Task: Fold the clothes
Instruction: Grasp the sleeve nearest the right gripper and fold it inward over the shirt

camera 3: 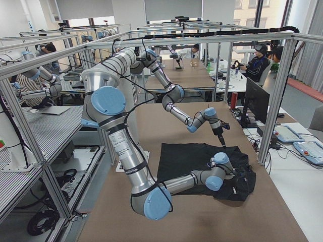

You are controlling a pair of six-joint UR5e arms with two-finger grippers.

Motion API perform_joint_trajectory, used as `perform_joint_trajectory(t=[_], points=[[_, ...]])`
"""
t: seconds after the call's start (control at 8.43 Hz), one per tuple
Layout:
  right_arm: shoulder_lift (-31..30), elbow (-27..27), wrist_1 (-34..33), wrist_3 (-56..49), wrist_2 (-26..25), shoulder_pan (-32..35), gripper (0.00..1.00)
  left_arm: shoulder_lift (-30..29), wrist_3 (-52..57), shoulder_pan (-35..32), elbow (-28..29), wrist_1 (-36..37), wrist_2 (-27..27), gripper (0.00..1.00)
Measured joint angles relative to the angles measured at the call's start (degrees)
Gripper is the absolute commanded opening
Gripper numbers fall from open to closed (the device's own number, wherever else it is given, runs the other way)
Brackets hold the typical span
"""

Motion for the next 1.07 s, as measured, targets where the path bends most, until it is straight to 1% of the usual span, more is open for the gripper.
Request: perform_joint_trajectory(t=[0.36,0.47,0.59,0.71,0.83,1.07], points=[[8.41,0.01,-7.13,9.28,-0.68,-2.74,0.00,1.71,3.17,-1.12,0.02,-0.21,-0.36,0.95],[10.45,-1.02,-8.20,11.03,-2.08,-4.34,0.00,1.97,3.53,-1.18,0.03,-0.22,-0.38,0.95],[12.48,-2.74,-8.66,12.19,-4.37,-6.14,0.04,2.18,3.74,-1.20,0.02,-0.26,-0.38,0.95],[14.06,-4.29,-8.73,12.79,-7.17,-8.19,0.52,2.35,3.83,-1.22,0.00,-0.29,-0.39,0.95],[14.78,-5.12,-8.66,12.80,-9.10,-9.92,0.94,2.43,3.87,-1.22,0.00,-0.30,-0.39,0.95],[15.24,-5.66,-8.56,12.37,-11.34,-11.78,0.95,2.47,3.88,-1.22,-0.03,-0.31,-0.39,0.95]])
